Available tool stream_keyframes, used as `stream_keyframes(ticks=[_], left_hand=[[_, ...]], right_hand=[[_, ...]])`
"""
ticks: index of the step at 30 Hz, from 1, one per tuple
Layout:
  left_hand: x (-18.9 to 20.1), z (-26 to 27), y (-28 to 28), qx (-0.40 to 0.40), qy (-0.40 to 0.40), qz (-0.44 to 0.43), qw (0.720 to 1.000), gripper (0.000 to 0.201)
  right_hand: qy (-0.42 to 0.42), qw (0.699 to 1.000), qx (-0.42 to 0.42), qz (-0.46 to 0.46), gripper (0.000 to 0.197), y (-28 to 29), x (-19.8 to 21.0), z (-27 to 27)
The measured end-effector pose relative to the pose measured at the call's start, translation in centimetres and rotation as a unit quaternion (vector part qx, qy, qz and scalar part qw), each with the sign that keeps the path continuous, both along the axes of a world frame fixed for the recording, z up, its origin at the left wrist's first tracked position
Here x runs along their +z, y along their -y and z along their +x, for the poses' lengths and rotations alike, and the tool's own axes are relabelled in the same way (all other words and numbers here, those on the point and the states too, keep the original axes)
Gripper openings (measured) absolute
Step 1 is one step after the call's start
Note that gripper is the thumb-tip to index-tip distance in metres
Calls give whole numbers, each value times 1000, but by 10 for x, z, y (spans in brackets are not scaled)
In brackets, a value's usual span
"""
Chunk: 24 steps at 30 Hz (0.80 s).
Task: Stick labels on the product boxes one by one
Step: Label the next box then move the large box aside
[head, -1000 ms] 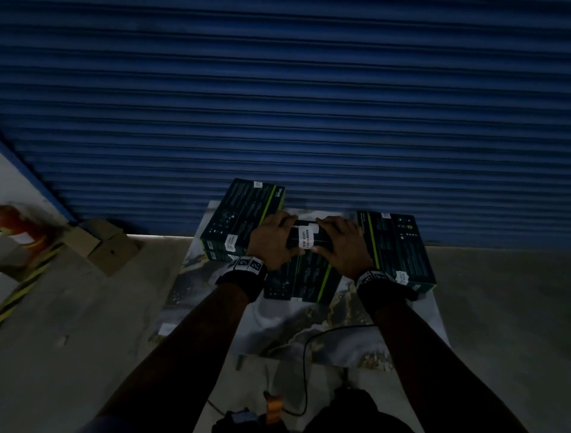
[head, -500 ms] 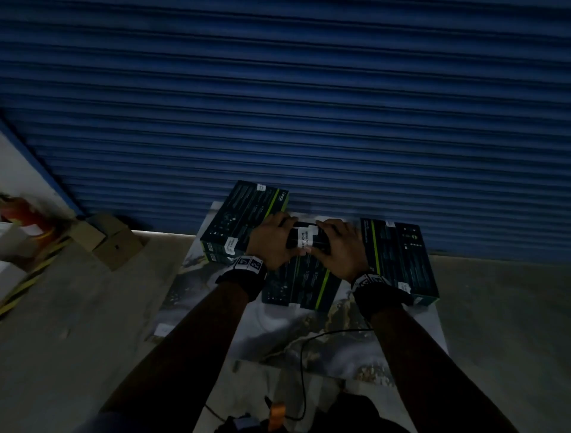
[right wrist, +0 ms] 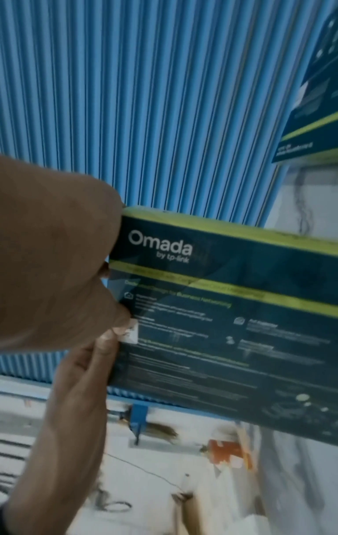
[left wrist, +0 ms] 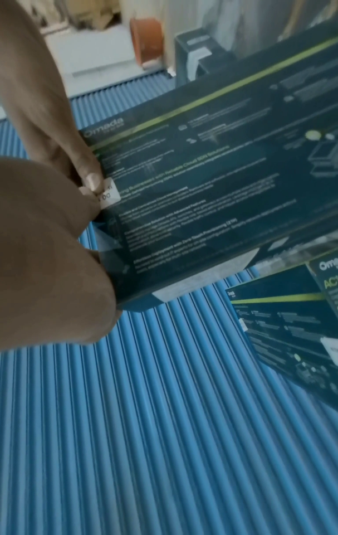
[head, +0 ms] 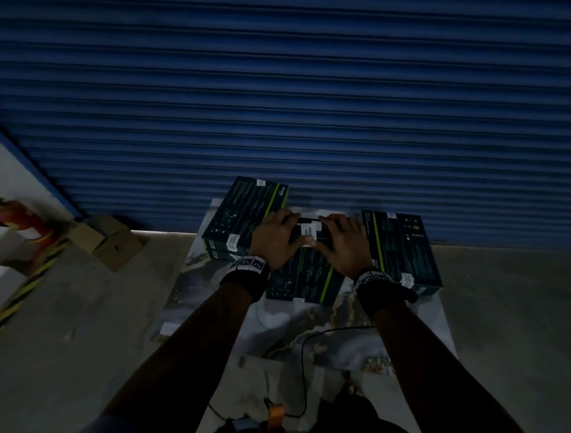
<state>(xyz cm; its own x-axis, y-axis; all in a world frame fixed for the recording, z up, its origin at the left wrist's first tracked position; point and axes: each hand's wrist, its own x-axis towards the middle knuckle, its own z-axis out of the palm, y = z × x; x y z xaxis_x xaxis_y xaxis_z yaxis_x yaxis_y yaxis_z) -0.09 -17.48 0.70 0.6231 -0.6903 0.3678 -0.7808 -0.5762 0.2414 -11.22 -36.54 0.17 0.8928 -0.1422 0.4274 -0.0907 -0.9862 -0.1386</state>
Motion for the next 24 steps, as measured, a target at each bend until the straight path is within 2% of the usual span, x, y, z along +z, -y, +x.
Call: stream_keyframes(ticks=[9,14,18,24], left_hand=[[-11,9,-4,-23,26,75,997,84],[-7,0,-5,-1,34,31,999,81],[-6,-2,-3,7,39,45,998,78],[-4,4,-5,-31,24,81,996,84]], right_hand=[[-35,999,5,-3,78,1,1,0],[-7,1000,2,20,62,-2,1,-3],[-4,1000,-9,1,58,-4,-2,-1],[-41,997,18,-56,73,2,-3,-4]])
